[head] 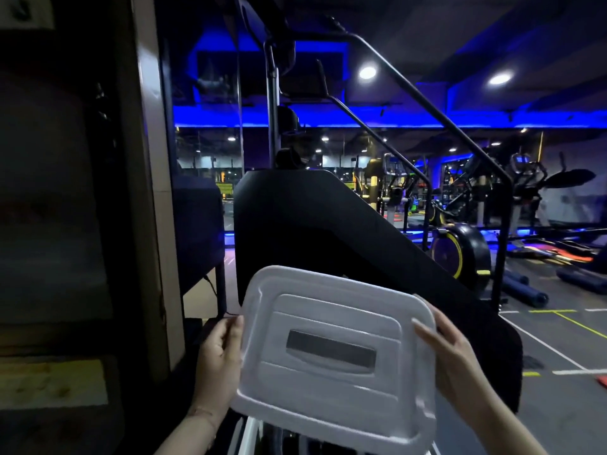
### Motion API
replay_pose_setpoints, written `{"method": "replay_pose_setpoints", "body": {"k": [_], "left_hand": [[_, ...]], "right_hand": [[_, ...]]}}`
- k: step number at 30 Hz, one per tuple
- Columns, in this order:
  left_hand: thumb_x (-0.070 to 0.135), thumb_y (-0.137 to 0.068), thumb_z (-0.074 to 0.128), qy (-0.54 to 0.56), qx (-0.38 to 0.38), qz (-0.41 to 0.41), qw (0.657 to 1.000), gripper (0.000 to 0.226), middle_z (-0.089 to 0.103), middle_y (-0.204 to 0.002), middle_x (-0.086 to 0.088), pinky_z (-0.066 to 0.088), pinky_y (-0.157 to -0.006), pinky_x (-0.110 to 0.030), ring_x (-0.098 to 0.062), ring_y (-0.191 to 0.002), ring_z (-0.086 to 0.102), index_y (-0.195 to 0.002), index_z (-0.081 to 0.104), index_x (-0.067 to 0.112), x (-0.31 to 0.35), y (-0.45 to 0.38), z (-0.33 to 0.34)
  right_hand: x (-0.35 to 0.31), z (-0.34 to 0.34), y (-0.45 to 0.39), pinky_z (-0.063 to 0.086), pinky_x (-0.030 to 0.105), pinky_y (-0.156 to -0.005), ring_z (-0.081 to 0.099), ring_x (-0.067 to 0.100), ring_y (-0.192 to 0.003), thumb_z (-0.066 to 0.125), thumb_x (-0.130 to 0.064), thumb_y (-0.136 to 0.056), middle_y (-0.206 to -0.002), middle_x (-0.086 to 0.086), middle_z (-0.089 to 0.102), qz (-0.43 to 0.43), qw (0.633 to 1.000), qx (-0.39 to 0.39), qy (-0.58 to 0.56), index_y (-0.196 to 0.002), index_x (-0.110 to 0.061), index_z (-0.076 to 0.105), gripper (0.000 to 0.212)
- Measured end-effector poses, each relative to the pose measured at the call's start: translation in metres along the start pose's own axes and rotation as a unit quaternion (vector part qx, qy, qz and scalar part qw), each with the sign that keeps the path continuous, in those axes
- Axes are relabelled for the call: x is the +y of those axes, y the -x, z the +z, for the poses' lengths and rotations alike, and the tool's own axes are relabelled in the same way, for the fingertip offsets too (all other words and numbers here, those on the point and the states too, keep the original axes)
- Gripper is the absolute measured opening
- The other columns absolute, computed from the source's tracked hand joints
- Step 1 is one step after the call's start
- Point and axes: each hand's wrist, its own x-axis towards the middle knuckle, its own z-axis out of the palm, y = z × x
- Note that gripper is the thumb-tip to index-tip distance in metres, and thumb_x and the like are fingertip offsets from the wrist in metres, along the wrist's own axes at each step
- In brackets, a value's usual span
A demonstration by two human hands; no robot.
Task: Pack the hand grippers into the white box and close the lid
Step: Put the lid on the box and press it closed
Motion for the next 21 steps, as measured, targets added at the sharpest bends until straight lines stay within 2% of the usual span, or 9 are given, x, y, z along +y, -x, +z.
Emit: {"method": "replay_pose_setpoints", "body": {"k": [2, 5, 7, 9, 10, 13, 16, 19, 21], "left_hand": [[0.046, -0.091, 0.045, -0.001, 0.039, -0.033, 0.999, 0.036, 0.058, -0.072, -0.016, 0.041, -0.062, -0.032, -0.023, -0.064, 0.052, -0.086, 0.06, 0.014, -0.011, 0.005, 0.0], [0.035, -0.095, 0.047, 0.006, 0.056, -0.119, 0.991, 0.029, 0.062, -0.076, -0.014, 0.042, -0.063, -0.034, -0.026, -0.068, 0.055, -0.082, 0.059, 0.012, -0.028, 0.012, -0.002], [0.038, -0.094, 0.05, -0.005, 0.025, -0.177, 0.984, 0.037, 0.06, -0.073, -0.013, 0.042, -0.064, -0.034, -0.027, -0.069, 0.056, -0.08, 0.057, 0.004, -0.04, 0.016, -0.004], [0.036, -0.093, 0.052, -0.04, -0.02, -0.197, 0.979, 0.039, 0.056, -0.07, -0.011, 0.039, -0.064, -0.034, -0.026, -0.069, 0.054, -0.078, 0.053, 0.0, -0.048, 0.021, -0.006], [0.031, -0.094, 0.052, -0.057, -0.036, -0.189, 0.98, 0.033, 0.055, -0.07, -0.009, 0.038, -0.065, -0.033, -0.025, -0.07, 0.052, -0.079, 0.052, 0.001, -0.049, 0.025, -0.005], [0.021, -0.095, 0.051, -0.075, -0.069, -0.171, 0.98, 0.016, 0.062, -0.097, 0.0, 0.044, -0.077, -0.032, -0.02, -0.09, 0.058, -0.108, 0.051, 0.012, -0.049, 0.042, -0.002], [0.019, -0.097, 0.047, -0.085, -0.096, -0.148, 0.981, 0.039, 0.052, -0.109, 0.019, 0.037, -0.09, -0.026, -0.006, -0.102, 0.052, -0.134, 0.037, 0.025, -0.047, 0.06, -0.002], [0.019, -0.097, 0.046, -0.103, -0.124, -0.138, 0.977, 0.04, 0.05, -0.108, 0.029, 0.038, -0.089, -0.023, 0.009, -0.098, 0.051, -0.136, 0.037, 0.026, -0.048, 0.074, -0.002], [0.019, -0.097, 0.045, -0.128, -0.124, -0.135, 0.975, 0.04, 0.05, -0.109, 0.03, 0.037, -0.091, -0.022, 0.01, -0.098, 0.05, -0.134, 0.036, 0.031, -0.058, 0.079, -0.003]], "right_hand": [[0.02, -0.001, 0.01, 0.057, 0.021, -0.065, 0.069, 0.012, -0.083, 0.079, -0.019, -0.059, -0.105, 0.009, 0.071, 0.027, 0.999, 0.017, -0.007, -0.12, -0.019, 0.059, 0.065], [0.049, -0.006, 0.025, 0.057, 0.022, -0.066, 0.07, 0.015, -0.081, 0.094, -0.036, -0.034, -0.095, 0.005, 0.075, 0.069, 0.997, 0.022, 0.013, -0.118, -0.019, 0.059, 0.093], [0.061, -0.004, 0.034, 0.056, 0.017, -0.067, 0.07, 0.009, -0.079, 0.091, -0.034, -0.05, -0.099, 0.004, 0.074, 0.081, 0.994, 0.055, 0.046, -0.11, -0.019, 0.063, 0.067], [0.067, 0.0, 0.04, 0.053, 0.012, -0.055, 0.067, 0.001, -0.065, 0.071, -0.01, -0.08, -0.088, 0.002, 0.075, 0.098, 0.987, 0.11, 0.061, -0.098, -0.013, 0.067, 0.019], [0.07, 0.002, 0.042, 0.052, 0.014, -0.052, 0.067, 0.003, -0.06, 0.064, -0.005, -0.085, -0.079, 0.002, 0.075, 0.114, 0.982, 0.129, 0.077, -0.095, -0.009, 0.068, 0.012], [0.077, 0.0, 0.048, 0.052, 0.023, -0.058, 0.066, 0.017, -0.069, 0.062, -0.006, -0.086, -0.077, 0.007, 0.074, 0.124, 0.969, 0.14, 0.159, -0.099, -0.002, 0.068, 0.015], [0.076, -0.005, 0.054, 0.044, 0.023, -0.058, 0.06, 0.015, -0.076, 0.06, -0.01, -0.088, -0.088, 0.007, 0.069, 0.103, 0.951, 0.136, 0.257, -0.099, -0.004, 0.064, 0.014], [0.078, -0.009, 0.065, 0.043, 0.026, -0.069, 0.059, 0.023, -0.096, 0.057, -0.012, -0.09, -0.099, 0.006, 0.065, 0.103, 0.938, 0.13, 0.303, -0.108, -0.007, 0.059, 0.019], [0.082, -0.011, 0.073, 0.042, 0.03, -0.085, 0.056, 0.019, -0.11, 0.056, -0.013, -0.091, -0.112, -0.001, 0.063, 0.102, 0.932, 0.115, 0.327, -0.122, -0.012, 0.055, 0.031]]}}
